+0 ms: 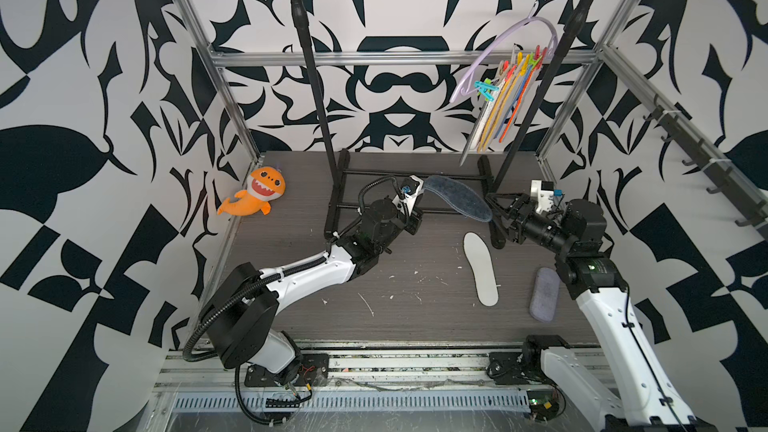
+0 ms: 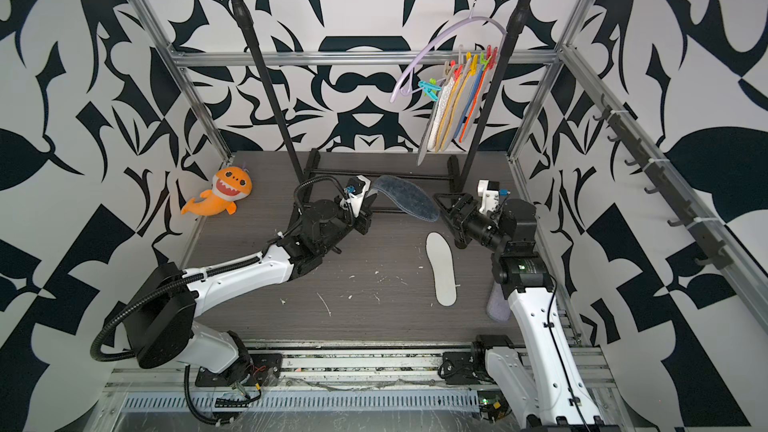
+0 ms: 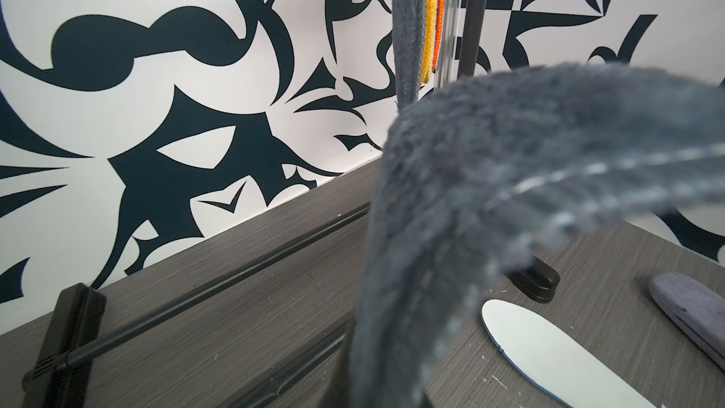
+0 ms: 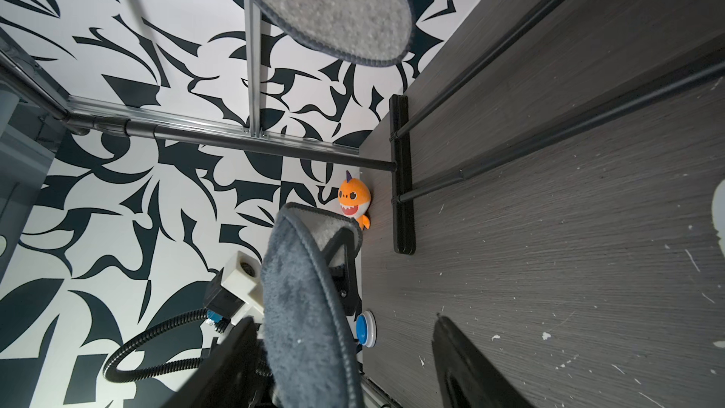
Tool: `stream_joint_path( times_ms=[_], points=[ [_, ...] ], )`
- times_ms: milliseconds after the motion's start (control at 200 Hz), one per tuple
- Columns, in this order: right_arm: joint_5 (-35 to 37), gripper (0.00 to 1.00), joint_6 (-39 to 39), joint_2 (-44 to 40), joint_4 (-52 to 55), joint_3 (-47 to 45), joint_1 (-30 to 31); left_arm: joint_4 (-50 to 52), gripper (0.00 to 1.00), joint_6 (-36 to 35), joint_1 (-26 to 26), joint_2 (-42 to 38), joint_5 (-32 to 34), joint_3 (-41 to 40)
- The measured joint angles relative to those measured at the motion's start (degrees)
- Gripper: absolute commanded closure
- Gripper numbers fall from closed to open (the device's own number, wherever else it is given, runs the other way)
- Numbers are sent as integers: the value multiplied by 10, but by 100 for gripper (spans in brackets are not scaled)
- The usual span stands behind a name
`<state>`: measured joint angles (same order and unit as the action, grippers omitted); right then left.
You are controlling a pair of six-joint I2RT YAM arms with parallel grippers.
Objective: Take the shoe insoles off the hanger
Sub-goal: Place the insole at the center of the board.
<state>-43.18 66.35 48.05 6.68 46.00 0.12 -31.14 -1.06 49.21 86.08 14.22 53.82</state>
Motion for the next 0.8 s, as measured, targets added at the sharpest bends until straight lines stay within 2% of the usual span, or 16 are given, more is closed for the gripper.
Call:
stream_joint_path(
  times_ms=[150, 475, 735, 770, 800],
  points=[
    [-9, 30, 28, 0, -49, -25, 4, -4, 100, 5, 0, 0, 1, 0],
    [-18, 59, 84, 0, -123, -48, 17, -8, 100, 16, 0, 3, 2, 2],
    [-24, 100, 113, 5, -160, -52, 21, -8, 100, 20, 0, 7, 6, 3],
    [-25, 100, 114, 8, -165, -52, 22, -7, 89, 21, 0, 7, 8, 3],
    [-25, 100, 118, 10, -166, -53, 22, -7, 71, 21, 0, 7, 10, 3]
  ],
)
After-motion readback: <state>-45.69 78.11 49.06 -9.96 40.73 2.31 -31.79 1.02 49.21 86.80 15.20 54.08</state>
